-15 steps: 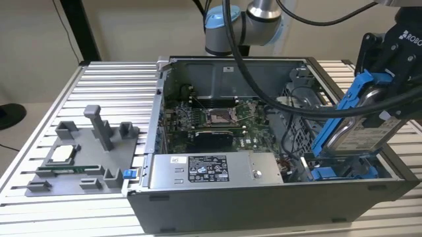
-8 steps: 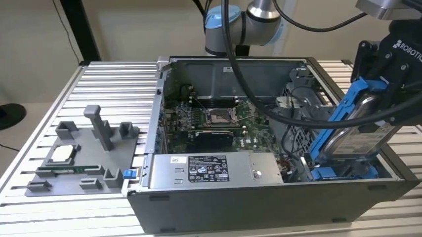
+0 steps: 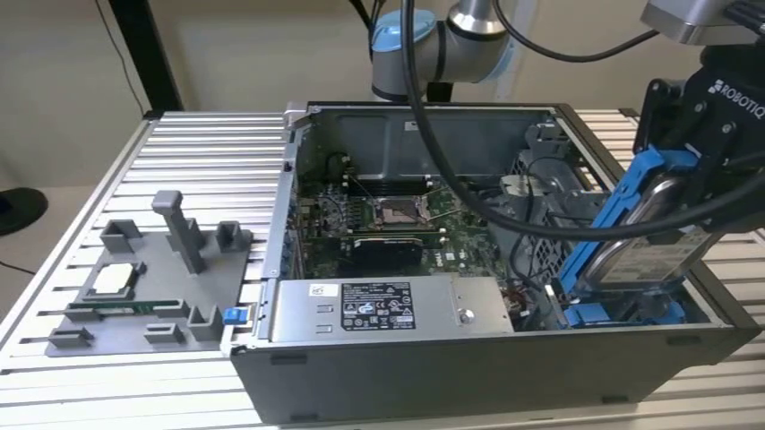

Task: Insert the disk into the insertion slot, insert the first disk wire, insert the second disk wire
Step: 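Insert the disk into the insertion slot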

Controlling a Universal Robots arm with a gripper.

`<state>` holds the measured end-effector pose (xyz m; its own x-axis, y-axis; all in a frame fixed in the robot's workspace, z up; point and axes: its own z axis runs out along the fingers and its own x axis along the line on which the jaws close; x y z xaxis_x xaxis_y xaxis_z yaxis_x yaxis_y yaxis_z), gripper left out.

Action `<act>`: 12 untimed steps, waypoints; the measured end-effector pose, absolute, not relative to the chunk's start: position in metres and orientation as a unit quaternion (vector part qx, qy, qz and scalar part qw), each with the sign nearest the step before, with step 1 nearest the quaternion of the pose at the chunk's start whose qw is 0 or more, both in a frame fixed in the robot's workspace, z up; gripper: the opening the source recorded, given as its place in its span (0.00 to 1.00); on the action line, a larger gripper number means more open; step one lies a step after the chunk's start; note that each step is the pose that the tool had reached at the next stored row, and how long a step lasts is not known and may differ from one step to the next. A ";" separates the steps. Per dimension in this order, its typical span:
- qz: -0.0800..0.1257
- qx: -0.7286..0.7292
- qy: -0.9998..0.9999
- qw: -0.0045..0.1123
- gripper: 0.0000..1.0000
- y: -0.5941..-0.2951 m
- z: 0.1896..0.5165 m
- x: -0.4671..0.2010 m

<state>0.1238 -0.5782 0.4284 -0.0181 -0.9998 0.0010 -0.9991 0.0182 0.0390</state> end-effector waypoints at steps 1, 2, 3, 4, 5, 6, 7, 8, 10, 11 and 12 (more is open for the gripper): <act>-0.014 0.701 -0.713 0.014 0.00 -0.578 0.428 0.124; -0.014 0.701 -0.713 0.014 0.00 -0.578 0.427 0.124; -0.014 0.701 -0.713 0.014 0.00 -0.578 0.426 0.124; -0.014 0.701 -0.713 0.014 0.00 -0.578 0.425 0.124; -0.014 0.701 -0.713 0.014 0.00 -0.578 0.423 0.124; -0.014 0.701 -0.713 0.013 0.00 -0.578 0.422 0.124; -0.014 0.701 -0.713 0.013 0.00 -0.578 0.420 0.124; -0.015 0.701 -0.713 0.013 0.00 -0.578 0.419 0.124; -0.015 0.701 -0.713 0.013 0.00 -0.578 0.416 0.124; -0.015 0.701 -0.713 0.012 0.00 -0.578 0.415 0.125; -0.015 0.701 -0.713 0.012 0.00 -0.578 0.415 0.126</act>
